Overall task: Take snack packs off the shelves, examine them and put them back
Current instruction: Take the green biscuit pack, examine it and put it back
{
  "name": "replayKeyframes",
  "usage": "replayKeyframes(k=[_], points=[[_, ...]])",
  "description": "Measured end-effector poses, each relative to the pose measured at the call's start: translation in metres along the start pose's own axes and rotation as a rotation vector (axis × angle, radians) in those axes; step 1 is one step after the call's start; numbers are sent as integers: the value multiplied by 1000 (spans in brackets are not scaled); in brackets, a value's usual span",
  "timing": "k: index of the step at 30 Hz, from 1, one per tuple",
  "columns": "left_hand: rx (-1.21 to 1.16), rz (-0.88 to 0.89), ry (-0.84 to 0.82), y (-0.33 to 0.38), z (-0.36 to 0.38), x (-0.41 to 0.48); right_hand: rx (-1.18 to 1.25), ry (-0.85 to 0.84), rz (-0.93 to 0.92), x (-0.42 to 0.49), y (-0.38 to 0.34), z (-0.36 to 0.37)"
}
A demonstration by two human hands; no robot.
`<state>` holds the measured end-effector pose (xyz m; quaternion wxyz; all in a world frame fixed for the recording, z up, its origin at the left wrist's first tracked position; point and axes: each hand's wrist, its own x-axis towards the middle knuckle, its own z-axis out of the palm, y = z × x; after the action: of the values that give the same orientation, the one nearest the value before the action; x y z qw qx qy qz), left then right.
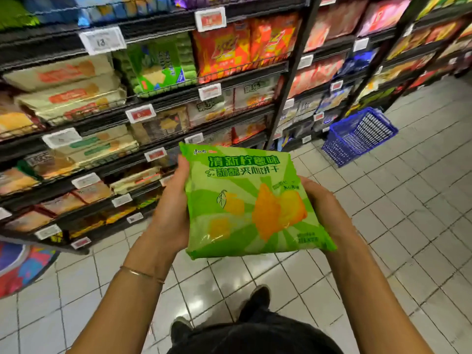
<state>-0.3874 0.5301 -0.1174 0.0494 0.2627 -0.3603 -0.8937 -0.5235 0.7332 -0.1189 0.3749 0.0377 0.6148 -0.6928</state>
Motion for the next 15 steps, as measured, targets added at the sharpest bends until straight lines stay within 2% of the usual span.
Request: replayKeyframes(k=[3, 7, 10, 13, 15], points=[[98, -9, -57, -9, 68, 39, 221, 166, -25, 16, -8, -46], [191, -60, -107, -30, 149, 86, 293, 246, -13, 15, -24, -118], [349, -101, -97, -47, 186, 115, 149, 366, 20, 26, -28, -164], [501, -149, -96, -61, 204, 150, -88, 358, 44, 45, -32, -195], [551, -177, -73, -66, 212, 177, -108, 313, 39, 57, -35, -212]])
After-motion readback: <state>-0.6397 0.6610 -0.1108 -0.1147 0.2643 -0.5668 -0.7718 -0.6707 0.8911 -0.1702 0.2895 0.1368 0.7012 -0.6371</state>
